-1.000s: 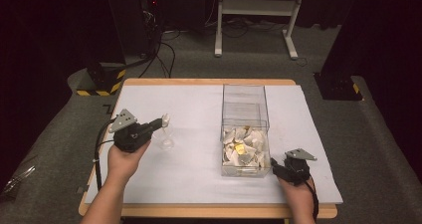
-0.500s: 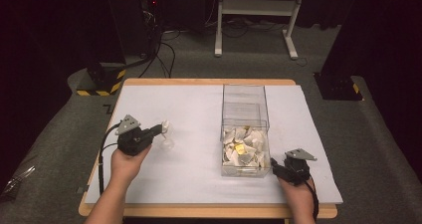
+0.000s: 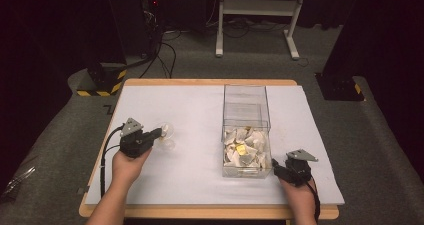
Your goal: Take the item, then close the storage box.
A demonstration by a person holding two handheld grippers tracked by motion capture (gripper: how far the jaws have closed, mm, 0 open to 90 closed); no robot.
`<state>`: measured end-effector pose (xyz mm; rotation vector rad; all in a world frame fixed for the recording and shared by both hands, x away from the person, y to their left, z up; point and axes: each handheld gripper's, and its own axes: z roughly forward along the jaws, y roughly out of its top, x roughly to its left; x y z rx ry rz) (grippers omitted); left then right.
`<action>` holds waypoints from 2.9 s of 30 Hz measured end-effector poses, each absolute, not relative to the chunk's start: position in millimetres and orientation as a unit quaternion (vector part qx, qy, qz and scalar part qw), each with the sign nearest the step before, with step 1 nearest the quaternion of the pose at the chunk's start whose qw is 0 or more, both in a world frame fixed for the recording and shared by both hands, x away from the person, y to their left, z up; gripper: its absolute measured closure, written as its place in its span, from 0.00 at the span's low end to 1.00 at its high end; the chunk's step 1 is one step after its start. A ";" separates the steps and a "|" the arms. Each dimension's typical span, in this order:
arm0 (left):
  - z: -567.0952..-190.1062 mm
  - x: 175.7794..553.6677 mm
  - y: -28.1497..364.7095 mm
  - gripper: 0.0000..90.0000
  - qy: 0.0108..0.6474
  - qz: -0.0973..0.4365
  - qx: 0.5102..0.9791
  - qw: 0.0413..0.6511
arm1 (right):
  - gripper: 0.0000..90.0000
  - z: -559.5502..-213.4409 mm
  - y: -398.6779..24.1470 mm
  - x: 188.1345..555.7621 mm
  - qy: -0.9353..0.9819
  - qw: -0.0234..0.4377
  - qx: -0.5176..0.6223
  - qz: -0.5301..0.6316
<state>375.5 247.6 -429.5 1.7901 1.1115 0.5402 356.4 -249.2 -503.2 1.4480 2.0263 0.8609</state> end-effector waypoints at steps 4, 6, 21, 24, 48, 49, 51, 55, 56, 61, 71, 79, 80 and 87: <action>-427.6 374.3 245.7 0.77 0.450 0.222 0.728 0.467 | 0.42 -503.2 -249.2 356.4 0.744 0.251 0.532 0.316; -425.7 372.1 246.0 0.70 0.448 0.229 0.727 0.468 | 0.42 -503.2 -249.3 356.4 0.745 0.250 0.532 0.317; -416.7 357.1 261.7 0.51 0.448 0.237 0.725 0.466 | 0.42 -503.1 -249.1 356.0 0.745 0.250 0.532 0.316; -417.5 355.0 264.6 0.48 0.449 0.245 0.731 0.453 | 0.42 -503.1 -249.1 356.0 0.745 0.250 0.532 0.316; -482.8 338.9 291.3 0.31 0.498 0.236 0.754 0.357 | 0.42 -503.2 -249.0 355.8 0.745 0.251 0.531 0.315; -488.4 338.2 291.1 0.31 0.502 0.232 0.756 0.349 | 0.42 -503.2 -249.0 355.7 0.745 0.251 0.531 0.315; -490.6 337.9 291.2 0.30 0.504 0.232 0.757 0.346 | 0.42 -503.3 -249.0 355.8 0.745 0.252 0.531 0.316; -495.6 336.7 293.8 0.28 0.508 0.244 0.761 0.323 | 0.42 -503.3 -248.8 355.6 0.745 0.253 0.531 0.316; -496.6 336.1 294.7 0.28 0.512 0.243 0.757 0.325 | 0.42 -503.3 -248.8 355.6 0.745 0.252 0.531 0.316; -502.7 335.8 297.8 0.27 0.515 0.241 0.756 0.324 | 0.42 -503.2 -249.2 355.9 0.744 0.249 0.533 0.317; -509.0 335.1 297.0 0.24 0.520 0.237 0.751 0.331 | 0.41 -503.1 -248.2 355.3 0.744 0.255 0.532 0.314; -509.1 334.5 296.5 0.24 0.520 0.239 0.750 0.330 | 0.39 -503.1 -249.9 356.6 0.745 0.247 0.532 0.317; -509.1 334.5 296.5 0.24 0.520 0.239 0.750 0.330 | 0.38 -503.0 -249.7 356.5 0.745 0.245 0.533 0.317; -509.1 333.8 295.7 0.24 0.522 0.242 0.749 0.329 | 0.37 -501.5 -249.2 357.6 0.744 0.248 0.532 0.319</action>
